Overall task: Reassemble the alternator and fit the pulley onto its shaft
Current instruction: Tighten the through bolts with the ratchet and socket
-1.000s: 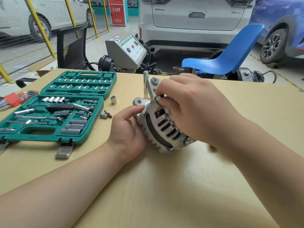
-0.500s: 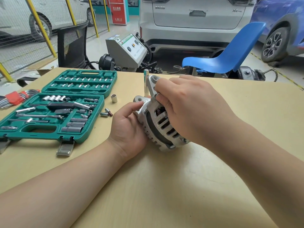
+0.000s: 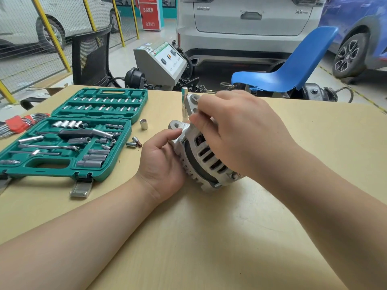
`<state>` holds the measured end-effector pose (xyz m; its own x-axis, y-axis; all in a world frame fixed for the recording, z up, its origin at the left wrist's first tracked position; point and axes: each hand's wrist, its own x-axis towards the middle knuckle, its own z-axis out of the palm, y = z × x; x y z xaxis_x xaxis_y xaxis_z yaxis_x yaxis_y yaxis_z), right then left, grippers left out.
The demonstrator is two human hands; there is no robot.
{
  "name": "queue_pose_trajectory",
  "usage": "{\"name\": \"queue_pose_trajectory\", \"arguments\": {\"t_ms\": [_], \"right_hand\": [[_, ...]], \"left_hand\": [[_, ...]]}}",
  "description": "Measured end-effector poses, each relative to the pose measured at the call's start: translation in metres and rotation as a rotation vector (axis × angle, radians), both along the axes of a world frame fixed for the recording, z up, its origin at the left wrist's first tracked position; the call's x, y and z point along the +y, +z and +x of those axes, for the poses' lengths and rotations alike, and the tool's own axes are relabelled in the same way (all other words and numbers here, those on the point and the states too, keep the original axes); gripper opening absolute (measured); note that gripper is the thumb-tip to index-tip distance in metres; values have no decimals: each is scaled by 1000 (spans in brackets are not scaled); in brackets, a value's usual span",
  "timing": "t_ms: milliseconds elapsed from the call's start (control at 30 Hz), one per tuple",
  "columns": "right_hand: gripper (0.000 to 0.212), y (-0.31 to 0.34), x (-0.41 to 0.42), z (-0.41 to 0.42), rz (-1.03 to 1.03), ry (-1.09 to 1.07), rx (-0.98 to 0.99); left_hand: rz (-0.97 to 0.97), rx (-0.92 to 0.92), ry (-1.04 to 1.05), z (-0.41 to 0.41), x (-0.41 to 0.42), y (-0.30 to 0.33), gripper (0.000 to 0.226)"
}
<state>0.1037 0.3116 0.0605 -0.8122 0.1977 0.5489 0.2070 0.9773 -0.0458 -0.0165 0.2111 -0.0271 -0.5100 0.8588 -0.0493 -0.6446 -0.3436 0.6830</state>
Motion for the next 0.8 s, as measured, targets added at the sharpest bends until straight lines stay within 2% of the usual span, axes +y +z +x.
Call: {"name": "queue_pose_trajectory", "arguments": {"t_ms": [133,367,633,800], "right_hand": [[20,-5,4,-1,-100,88,87],[15,0,16,7,-6,195,39],[2,-5,4,1,85,82,50],[4,-9,-1,-2,101,52,96]], "left_hand": [[4,-7,2,0,1,0,38],[-22,-20,18,0,1,0,38],[-16,-15,9,1,0,1,38],[-27,-22,13,0,0,1,37]]}}
